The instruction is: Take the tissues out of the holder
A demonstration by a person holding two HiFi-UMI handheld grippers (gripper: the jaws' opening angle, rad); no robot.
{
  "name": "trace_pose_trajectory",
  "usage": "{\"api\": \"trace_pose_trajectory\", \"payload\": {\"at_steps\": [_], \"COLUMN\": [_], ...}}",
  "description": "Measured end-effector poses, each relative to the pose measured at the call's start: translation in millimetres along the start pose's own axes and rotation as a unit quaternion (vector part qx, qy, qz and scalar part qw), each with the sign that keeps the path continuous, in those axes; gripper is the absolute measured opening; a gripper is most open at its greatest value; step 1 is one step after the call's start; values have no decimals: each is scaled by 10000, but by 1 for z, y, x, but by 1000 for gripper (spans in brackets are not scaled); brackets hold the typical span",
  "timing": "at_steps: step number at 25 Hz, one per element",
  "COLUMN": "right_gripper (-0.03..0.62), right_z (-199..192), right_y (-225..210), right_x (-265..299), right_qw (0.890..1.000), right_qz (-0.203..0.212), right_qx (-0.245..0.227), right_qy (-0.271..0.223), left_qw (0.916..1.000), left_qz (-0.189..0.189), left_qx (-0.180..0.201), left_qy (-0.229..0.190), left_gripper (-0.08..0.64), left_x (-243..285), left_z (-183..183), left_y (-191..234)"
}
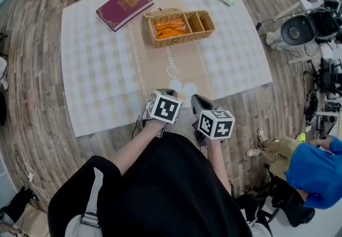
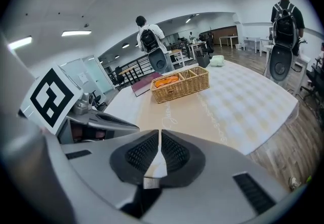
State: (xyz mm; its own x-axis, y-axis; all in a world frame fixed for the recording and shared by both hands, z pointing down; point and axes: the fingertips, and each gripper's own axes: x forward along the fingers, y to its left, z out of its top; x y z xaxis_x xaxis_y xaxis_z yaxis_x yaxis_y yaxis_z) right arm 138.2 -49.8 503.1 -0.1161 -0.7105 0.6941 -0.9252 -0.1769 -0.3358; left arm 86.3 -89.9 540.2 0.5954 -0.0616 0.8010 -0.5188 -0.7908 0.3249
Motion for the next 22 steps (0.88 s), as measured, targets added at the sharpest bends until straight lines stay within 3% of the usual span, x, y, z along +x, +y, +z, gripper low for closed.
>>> {"api": "trace_pose_trajectory", "payload": {"at_steps": [8, 22], "right_gripper": [18, 18], "right_z": [19, 79], "right_y": [5, -1], "right_x": [27, 75], "right_qw": [9987, 9895], "right_qz": [85, 835], "right_qx": [-341, -1112], "right_qy": [368, 406], "left_qw": [9994, 9930], "left_qz": [-100, 468], "left_qx": [-322, -1038], "left_qy": [-39, -326], "left_gripper": [0, 0], "left_x": [6, 13], "left_z": [12, 36], "left_y": [16, 51]}}
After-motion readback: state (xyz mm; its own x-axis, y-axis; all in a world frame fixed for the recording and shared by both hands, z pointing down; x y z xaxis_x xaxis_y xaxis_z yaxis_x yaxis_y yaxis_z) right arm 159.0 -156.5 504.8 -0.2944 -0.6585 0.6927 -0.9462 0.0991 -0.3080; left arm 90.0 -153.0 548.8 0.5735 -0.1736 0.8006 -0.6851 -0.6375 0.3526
